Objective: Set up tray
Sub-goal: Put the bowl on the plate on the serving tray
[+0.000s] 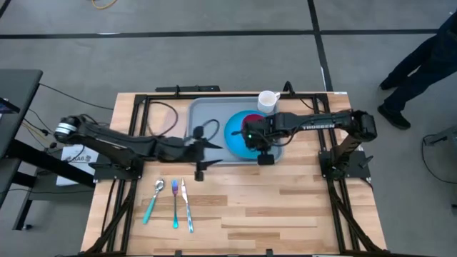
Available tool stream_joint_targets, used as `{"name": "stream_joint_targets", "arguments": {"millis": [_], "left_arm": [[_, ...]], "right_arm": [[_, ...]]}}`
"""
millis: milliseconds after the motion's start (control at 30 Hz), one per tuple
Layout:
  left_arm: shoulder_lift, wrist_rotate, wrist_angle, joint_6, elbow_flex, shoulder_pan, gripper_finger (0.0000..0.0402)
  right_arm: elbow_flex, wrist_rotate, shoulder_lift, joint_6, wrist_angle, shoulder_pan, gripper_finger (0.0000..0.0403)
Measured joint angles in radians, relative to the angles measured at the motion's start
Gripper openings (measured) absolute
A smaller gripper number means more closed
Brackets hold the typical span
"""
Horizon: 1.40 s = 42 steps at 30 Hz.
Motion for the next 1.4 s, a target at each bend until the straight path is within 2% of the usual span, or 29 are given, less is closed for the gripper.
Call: {"name": "stream_joint_targets", "arguments": {"millis": [200, 467, 700, 1167, 1400], "left_arm": [[-0.145, 0.008, 0.023, -0.033, -0.119, 0.005, 0.0190], [-0.240, 0.008, 0.032, -0.071, -0.194, 0.006, 0.0190], [-0.246, 0.004, 0.040, -0.096, -0.223, 0.006, 0.0190], [-0.246, -0.001, 0.044, -0.099, -0.225, 0.006, 0.0190], [-0.246, -0.001, 0.043, -0.102, -0.225, 0.006, 0.0190]], "right_arm": [[0.001, -0.006, 0.044, -0.019, 0.001, -0.052, 0.0000], [0.085, -0.007, 0.207, -0.083, -0.059, -0.058, 0.0000], [0.209, 0.003, 0.307, -0.119, -0.143, -0.055, 0.0001], [0.220, 0.015, 0.312, -0.091, -0.137, -0.070, 0.0018], [0.220, 0.019, 0.312, -0.081, -0.145, -0.082, 0.0006]]}}
